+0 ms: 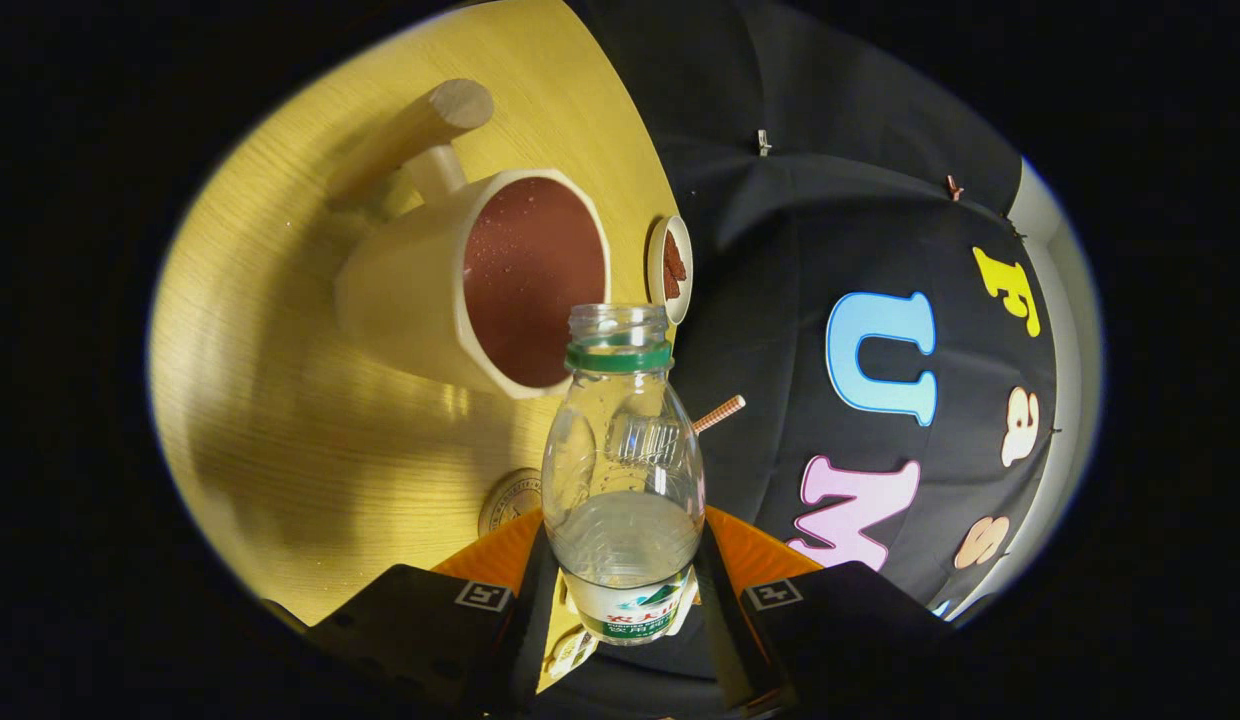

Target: Take the bottle from table, then pour the juice into the cup, finally place the bottle on the coaster

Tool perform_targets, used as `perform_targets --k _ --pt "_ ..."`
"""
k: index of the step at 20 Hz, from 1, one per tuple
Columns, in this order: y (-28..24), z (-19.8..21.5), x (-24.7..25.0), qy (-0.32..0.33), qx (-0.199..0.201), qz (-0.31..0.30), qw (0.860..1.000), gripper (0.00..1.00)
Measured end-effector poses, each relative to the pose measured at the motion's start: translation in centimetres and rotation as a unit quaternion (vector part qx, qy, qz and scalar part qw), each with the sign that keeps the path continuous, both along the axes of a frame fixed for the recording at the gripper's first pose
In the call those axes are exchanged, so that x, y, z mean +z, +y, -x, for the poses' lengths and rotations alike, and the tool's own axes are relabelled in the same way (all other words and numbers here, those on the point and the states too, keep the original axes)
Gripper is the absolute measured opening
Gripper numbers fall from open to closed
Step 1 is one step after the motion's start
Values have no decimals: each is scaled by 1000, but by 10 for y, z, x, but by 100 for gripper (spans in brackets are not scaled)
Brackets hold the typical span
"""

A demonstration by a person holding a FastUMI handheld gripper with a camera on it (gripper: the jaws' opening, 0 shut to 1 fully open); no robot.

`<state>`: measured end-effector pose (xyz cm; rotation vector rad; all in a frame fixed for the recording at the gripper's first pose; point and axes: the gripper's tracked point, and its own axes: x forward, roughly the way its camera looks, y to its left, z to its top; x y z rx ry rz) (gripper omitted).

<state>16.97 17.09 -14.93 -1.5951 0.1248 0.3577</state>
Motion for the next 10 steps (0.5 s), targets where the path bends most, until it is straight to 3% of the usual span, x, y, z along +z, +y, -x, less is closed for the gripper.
perform_targets --k 10 --pt "-4 -4 1 -7 15 41 999 69"
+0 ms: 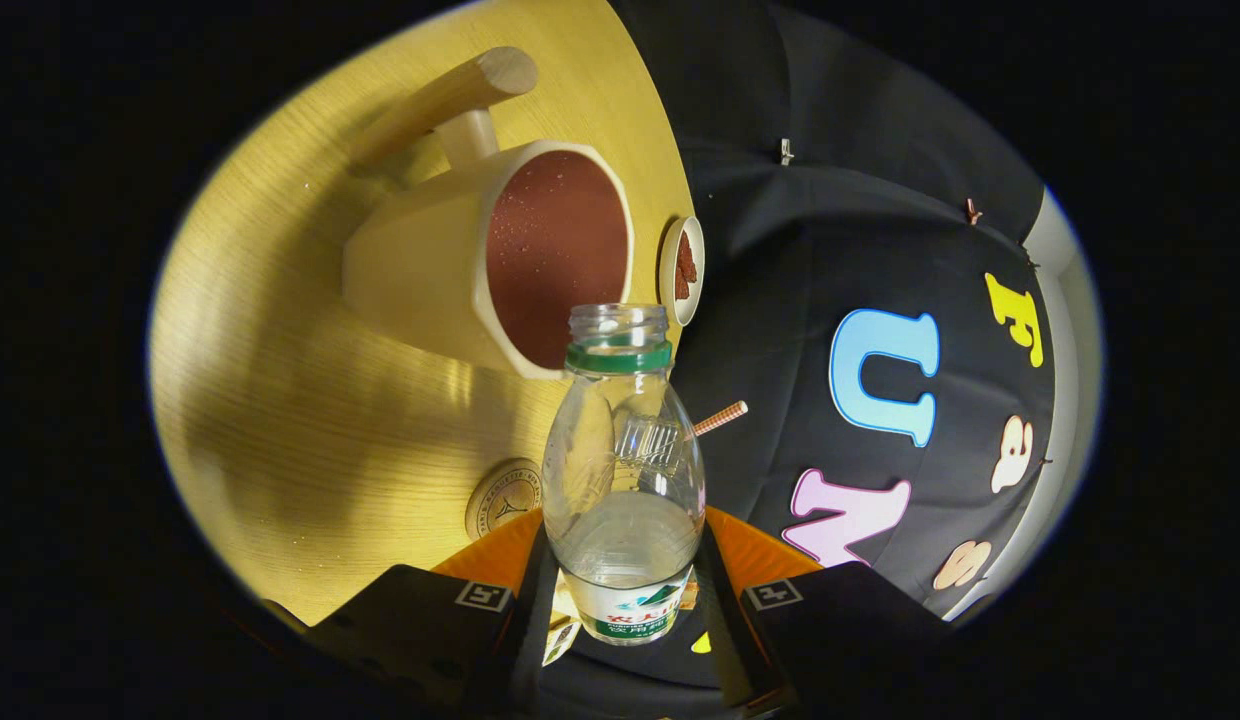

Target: Take the bottle from table, then pour the juice into the cup, finally place the bottle on the coaster

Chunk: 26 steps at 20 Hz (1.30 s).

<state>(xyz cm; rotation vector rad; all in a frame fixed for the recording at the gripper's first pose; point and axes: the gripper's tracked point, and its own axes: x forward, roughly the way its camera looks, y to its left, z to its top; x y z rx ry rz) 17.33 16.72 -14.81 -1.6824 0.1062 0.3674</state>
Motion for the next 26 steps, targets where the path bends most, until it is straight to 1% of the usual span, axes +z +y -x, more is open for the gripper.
perform_targets --k 8,18,26 --pt "1 -3 4 -11 22 34 999 69" --pt "2 -11 11 -15 29 55 998 69" --pt "7 -13 15 -23 49 91 994 69"
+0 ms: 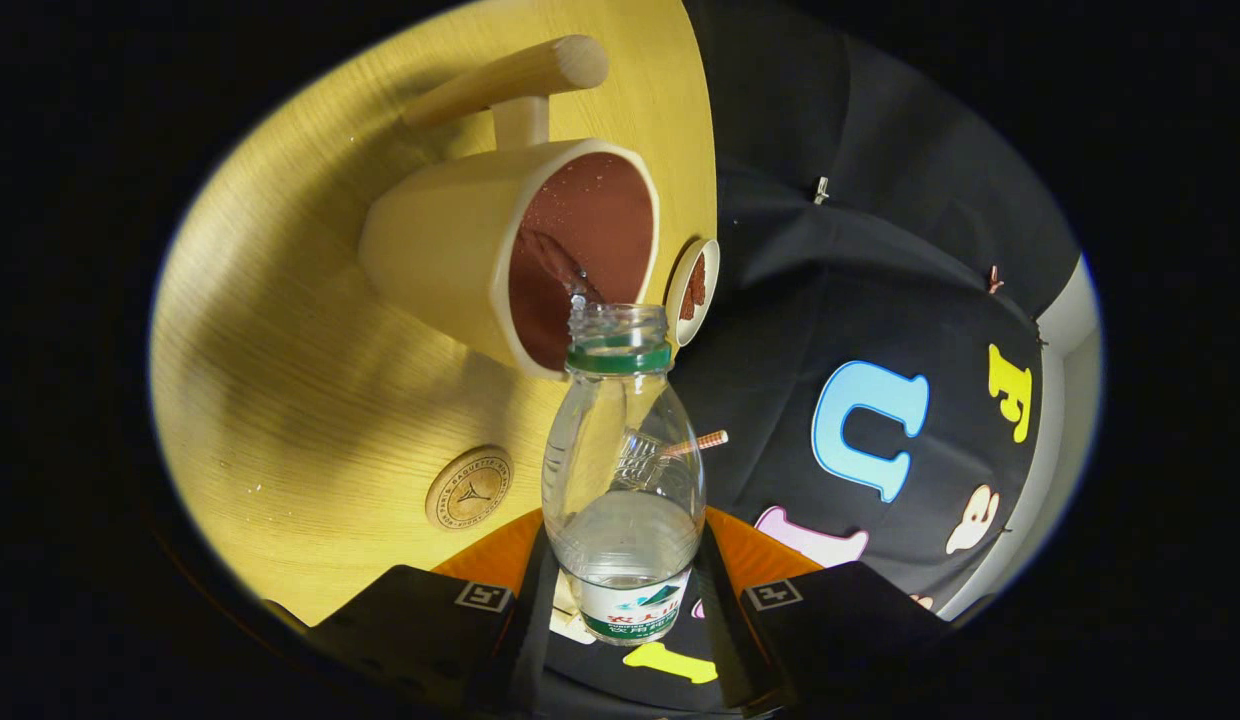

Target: Take the bottle from table, then pour the juice into the cup, finally place the bottle on the coaster

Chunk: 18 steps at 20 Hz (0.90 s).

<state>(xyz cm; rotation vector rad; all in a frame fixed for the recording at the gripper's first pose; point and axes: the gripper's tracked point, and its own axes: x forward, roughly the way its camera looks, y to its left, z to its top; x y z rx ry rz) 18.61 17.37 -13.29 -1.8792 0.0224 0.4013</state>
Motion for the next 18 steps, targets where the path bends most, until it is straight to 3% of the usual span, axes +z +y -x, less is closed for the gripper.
perform_targets --k 18 --pt "12 -5 10 -14 31 72 997 69"
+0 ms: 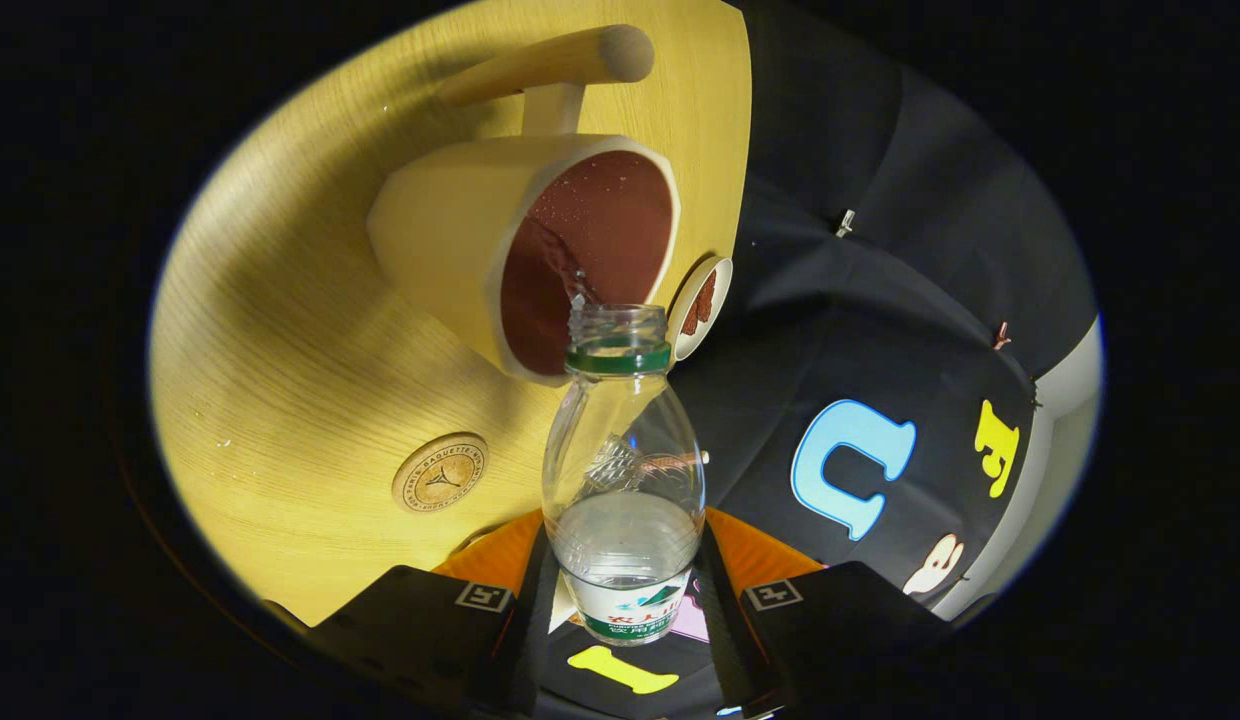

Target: Take the bottle from table, then pour the juice into the cup, finally place the bottle on the coaster

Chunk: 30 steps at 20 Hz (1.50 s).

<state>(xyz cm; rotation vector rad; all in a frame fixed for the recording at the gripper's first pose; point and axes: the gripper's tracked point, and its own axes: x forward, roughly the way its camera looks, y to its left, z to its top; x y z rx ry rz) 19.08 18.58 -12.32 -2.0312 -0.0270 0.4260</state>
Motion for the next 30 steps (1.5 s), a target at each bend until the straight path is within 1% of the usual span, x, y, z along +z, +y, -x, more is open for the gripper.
perform_targets --k 16,23,30 --pt "12 -11 14 -15 38 55 998 69" --pt "18 -8 19 -25 67 86 994 69" --pt "17 -1 26 -33 75 112 990 69"
